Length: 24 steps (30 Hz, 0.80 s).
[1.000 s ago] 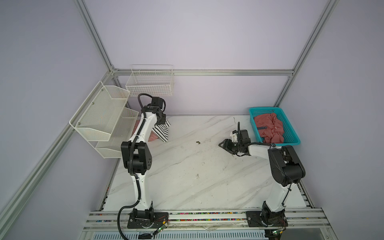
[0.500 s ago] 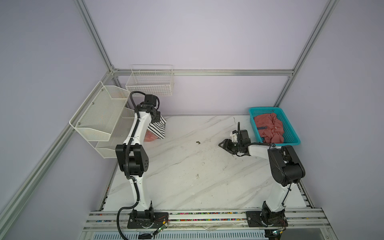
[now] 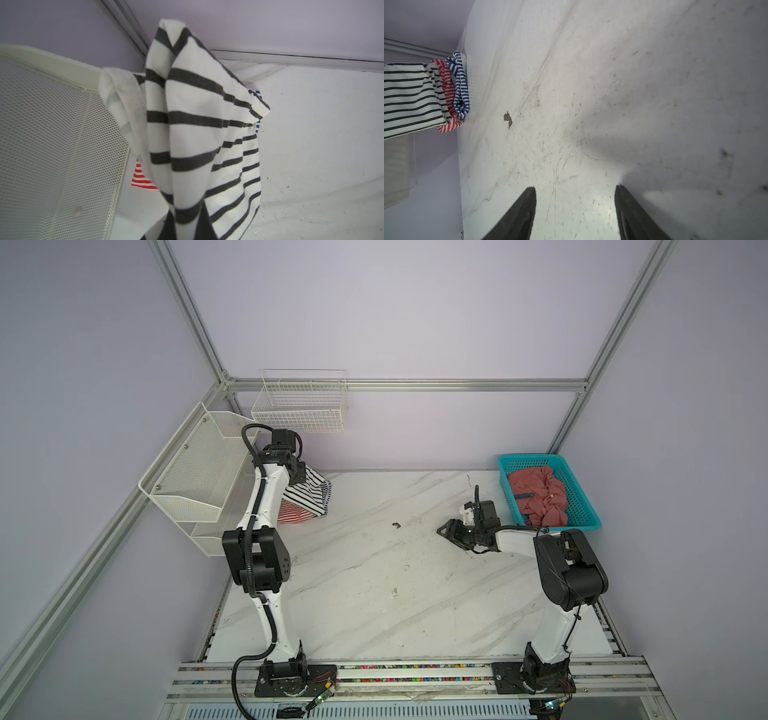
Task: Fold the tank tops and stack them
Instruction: 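Lower the black-white striped bundle onto the striped stack and open the left gripper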
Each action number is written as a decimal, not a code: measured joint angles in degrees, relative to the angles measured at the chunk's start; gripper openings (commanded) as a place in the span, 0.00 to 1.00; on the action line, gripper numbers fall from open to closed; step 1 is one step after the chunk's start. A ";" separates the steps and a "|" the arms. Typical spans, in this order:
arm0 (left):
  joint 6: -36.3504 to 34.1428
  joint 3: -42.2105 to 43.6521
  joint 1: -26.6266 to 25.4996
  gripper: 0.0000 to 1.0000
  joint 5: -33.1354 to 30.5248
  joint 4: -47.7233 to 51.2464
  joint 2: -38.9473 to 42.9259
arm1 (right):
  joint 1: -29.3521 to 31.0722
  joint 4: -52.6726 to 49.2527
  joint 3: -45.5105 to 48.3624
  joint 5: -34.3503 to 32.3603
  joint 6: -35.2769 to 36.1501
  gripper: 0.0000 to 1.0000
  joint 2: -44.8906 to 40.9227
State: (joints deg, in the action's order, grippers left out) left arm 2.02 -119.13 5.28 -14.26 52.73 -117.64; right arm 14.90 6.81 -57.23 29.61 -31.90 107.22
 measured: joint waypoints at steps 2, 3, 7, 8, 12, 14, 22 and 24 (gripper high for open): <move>-0.15 0.00 0.70 0.00 0.42 -0.61 -0.33 | 0.00 0.00 0.00 -0.02 0.00 0.63 0.00; -0.17 0.00 1.07 0.00 0.57 -1.03 -0.63 | 0.00 0.00 0.00 -0.04 0.00 0.63 0.00; -0.17 -0.02 2.19 0.00 0.61 -2.01 -3.04 | 0.00 -0.04 0.00 -0.22 0.00 0.63 0.00; -0.17 -0.02 2.47 0.00 0.61 -2.23 -3.96 | 0.00 -0.09 0.00 -0.26 -0.02 0.63 0.00; -0.17 -0.07 3.30 0.03 0.55 -2.51 -7.26 | 0.00 -0.24 0.00 -0.52 -0.02 0.63 0.00; -0.13 -0.07 3.39 0.21 0.35 -2.49 -8.20 | 0.00 -0.24 0.00 -0.76 -0.04 0.63 -0.02; -0.13 -0.44 2.23 0.72 -1.68 -2.51 -9.01 | 0.00 -0.26 0.00 -1.42 -0.42 0.63 -0.04; 0.09 -0.59 2.05 0.74 -1.84 -2.45 -9.01 | 0.00 -0.26 0.00 -1.49 -0.46 0.63 -0.04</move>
State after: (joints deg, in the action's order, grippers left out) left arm 2.11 -119.72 7.33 -16.10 50.28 -126.65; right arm 14.90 6.55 -57.23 28.12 -32.36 107.18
